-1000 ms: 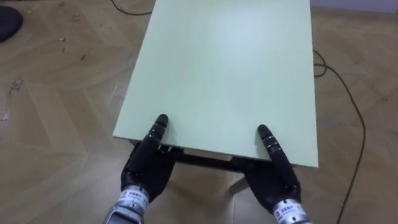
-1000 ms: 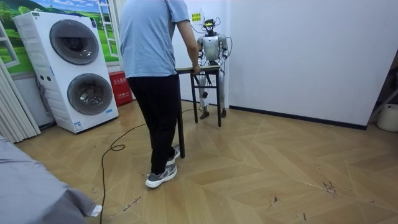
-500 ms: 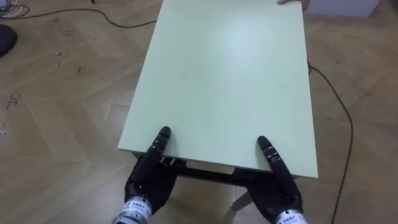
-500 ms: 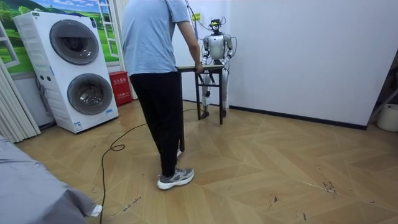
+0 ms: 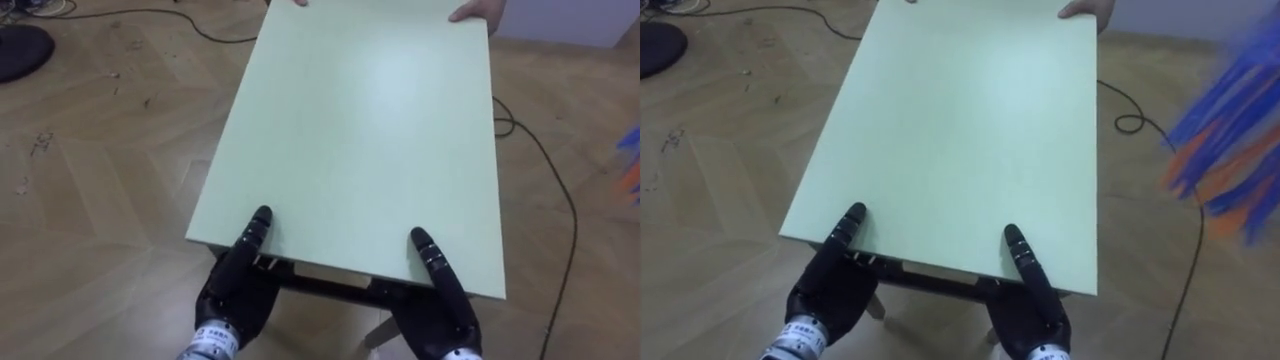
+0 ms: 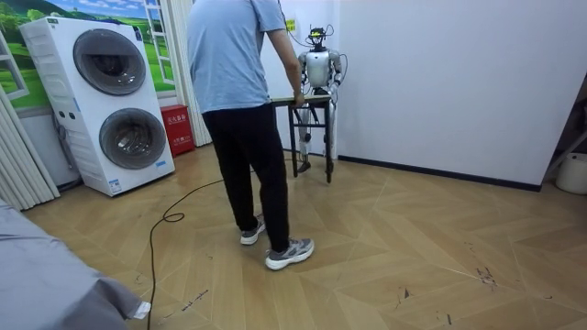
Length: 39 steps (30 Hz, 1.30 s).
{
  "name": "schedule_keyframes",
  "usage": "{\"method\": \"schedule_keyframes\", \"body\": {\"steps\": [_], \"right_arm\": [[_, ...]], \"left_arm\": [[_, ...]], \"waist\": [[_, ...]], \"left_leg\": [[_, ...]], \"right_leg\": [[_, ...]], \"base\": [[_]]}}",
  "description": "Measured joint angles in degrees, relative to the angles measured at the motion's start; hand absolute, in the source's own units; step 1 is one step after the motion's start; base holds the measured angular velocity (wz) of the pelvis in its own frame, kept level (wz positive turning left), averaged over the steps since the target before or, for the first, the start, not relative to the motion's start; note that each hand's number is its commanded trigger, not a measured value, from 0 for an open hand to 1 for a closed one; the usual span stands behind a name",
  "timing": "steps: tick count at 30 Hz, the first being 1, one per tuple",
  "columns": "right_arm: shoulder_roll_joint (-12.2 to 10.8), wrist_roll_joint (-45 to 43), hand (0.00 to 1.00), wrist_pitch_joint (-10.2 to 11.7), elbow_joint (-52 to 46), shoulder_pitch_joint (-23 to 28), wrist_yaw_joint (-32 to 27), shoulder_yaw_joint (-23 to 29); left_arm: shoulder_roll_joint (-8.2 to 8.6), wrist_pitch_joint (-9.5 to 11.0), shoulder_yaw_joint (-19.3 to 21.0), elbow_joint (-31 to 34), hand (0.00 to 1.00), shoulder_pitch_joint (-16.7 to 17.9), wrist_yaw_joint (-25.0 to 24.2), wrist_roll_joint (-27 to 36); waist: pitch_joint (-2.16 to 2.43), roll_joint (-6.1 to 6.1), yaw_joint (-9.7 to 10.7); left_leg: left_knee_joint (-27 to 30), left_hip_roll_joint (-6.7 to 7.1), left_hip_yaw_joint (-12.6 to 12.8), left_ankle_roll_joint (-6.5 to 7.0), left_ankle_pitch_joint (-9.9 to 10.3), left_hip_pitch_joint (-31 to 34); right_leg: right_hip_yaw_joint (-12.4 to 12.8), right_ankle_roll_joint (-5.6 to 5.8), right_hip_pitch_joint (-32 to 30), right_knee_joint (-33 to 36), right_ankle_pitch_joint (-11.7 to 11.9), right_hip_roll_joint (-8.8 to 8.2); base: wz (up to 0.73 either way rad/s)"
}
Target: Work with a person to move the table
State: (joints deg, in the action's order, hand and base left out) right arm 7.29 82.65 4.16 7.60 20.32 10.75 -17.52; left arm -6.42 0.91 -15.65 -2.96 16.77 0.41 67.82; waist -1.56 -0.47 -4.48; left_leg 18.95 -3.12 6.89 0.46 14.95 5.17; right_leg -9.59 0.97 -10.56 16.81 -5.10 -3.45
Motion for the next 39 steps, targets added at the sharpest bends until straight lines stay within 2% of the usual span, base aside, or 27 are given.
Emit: {"method": "schedule_keyframes", "body": {"steps": [5,10,13,15,16,18,20,23,26,28,30,32,35,39], "right_arm": [[0.41,-0.01,1.00,1.62,0.00,-0.07,0.13,-1.39],[0.97,-0.59,1.00,1.43,0.00,-0.09,0.80,-1.59],[1.20,-1.35,1.00,1.37,0.00,-0.11,1.09,-1.50],[1.44,-1.44,1.00,1.27,0.01,-0.39,1.10,-1.44],[1.46,-1.43,1.00,1.27,0.01,-0.47,1.14,-1.35],[1.32,-1.81,1.00,1.29,0.04,-0.51,1.40,-1.02],[1.30,-1.80,1.00,1.26,0.15,-0.51,1.47,-0.85],[1.41,-1.57,1.00,1.19,0.40,-0.41,1.63,-0.80],[1.32,-1.76,1.00,1.19,0.34,-0.51,1.72,-0.76],[1.28,-1.78,1.00,1.13,0.32,-0.94,1.72,-0.84],[1.43,-1.76,1.00,0.97,0.32,-1.44,1.72,-0.88],[1.46,-1.92,1.00,0.87,0.33,-1.92,1.71,-1.18],[1.60,-2.28,1.00,0.68,0.34,-1.88,1.58,-1.48],[1.72,-2.63,1.00,0.67,0.34,-1.85,1.58,-1.37]], "left_arm": [[0.02,0.02,0.24,0.00,1.00,0.35,-0.13,0.00],[0.20,0.01,0.81,0.00,1.00,1.71,-1.59,0.22],[0.57,0.01,1.00,-0.02,1.00,2.25,-2.03,0.34],[0.59,0.02,0.96,0.00,1.00,2.26,-2.06,0.34],[0.59,0.02,0.95,-0.01,1.00,2.19,-2.16,0.34],[0.82,0.08,0.90,-0.01,1.00,2.13,-2.35,0.23],[0.87,0.08,0.76,-0.02,1.00,2.09,-2.37,0.23],[0.85,0.07,0.60,-0.07,1.00,2.23,-2.36,0.13],[0.88,0.09,0.68,-0.07,1.00,2.26,-2.40,0.06],[0.92,0.11,0.90,0.04,1.00,2.26,-2.50,0.06],[0.93,0.13,0.92,0.17,1.00,2.26,-2.50,0.06],[1.19,1.26,0.72,0.23,1.00,2.63,-2.50,0.06],[1.38,2.08,0.56,0.23,1.00,3.70,-2.50,0.08],[1.48,2.10,0.38,0.23,1.00,3.88,-2.50,0.08]], "waist": [[0.00,-0.27,-1.20],[-0.02,-0.20,-2.15],[-0.10,0.02,-1.82],[-0.07,0.09,-1.77],[-0.05,0.21,-1.60],[0.00,0.66,0.05],[0.01,0.88,1.99],[0.08,1.65,2.61],[0.03,2.90,2.45],[0.13,3.36,2.07],[0.25,3.57,1.39],[0.24,3.57,0.33],[0.17,3.45,-0.35],[0.05,3.27,-0.27]], "left_leg": [[0.82,-1.38,-0.73,-1.23,0.71,-0.20],[0.84,-2.12,-1.80,-1.97,0.74,0.39],[0.72,-2.23,-4.00,-2.45,0.48,1.48],[1.33,-2.21,-5.74,-2.87,0.19,2.73],[1.75,-2.27,-5.73,-3.02,0.08,3.40],[2.68,-2.45,-4.46,-3.04,-0.92,5.23],[2.29,-3.42,2.30,-2.57,-2.87,5.58],[0.71,-3.55,5.76,-2.13,-4.70,4.97],[-1.19,-2.92,6.05,-1.94,-6.23,4.57],[-1.99,-2.43,5.97,-1.87,-6.97,4.63],[-2.85,-1.99,5.60,-1.71,-7.56,4.61],[-3.34,-1.58,5.17,-1.49,-7.77,4.60],[-3.49,-0.54,4.59,-1.07,-7.86,4.29],[-3.31,1.38,3.70,0.64,-8.12,5.29]], "right_leg": [[-0.79,-0.83,0.47,-0.23,-0.35,1.34],[-2.16,-1.59,0.68,-0.35,-0.82,1.88],[-4.14,-2.00,1.62,-1.34,-1.09,2.04],[-6.50,-2.43,1.99,-1.39,-1.83,1.84],[-7.16,-2.53,2.00,-1.40,-2.16,1.77],[-10.60,-2.51,2.67,-1.35,-2.92,0.92],[-14.83,-2.48,4.41,-1.92,-3.84,-0.08],[-17.88,-2.41,6.98,-3.31,-4.46,-0.34],[-20.48,-2.27,8.36,-4.30,-4.71,-0.64],[-21.16,-2.21,8.45,-4.26,-4.93,-0.93],[-22.19,-2.06,8.56,-4.16,-5.05,-1.51],[-23.09,-1.93,8.89,-4.09,-5.10,-1.70],[-24.04,-0.92,9.51,-2.82,-5.73,-2.96],[-25.76,0.58,9.78,0.06,-6.95,-5.46]], "base": [[0.01],[0.12],[0.40],[0.53],[0.80],[1.06],[1.14],[0.93],[0.54],[0.43],[0.31],[0.24],[0.29],[0.56]]}}
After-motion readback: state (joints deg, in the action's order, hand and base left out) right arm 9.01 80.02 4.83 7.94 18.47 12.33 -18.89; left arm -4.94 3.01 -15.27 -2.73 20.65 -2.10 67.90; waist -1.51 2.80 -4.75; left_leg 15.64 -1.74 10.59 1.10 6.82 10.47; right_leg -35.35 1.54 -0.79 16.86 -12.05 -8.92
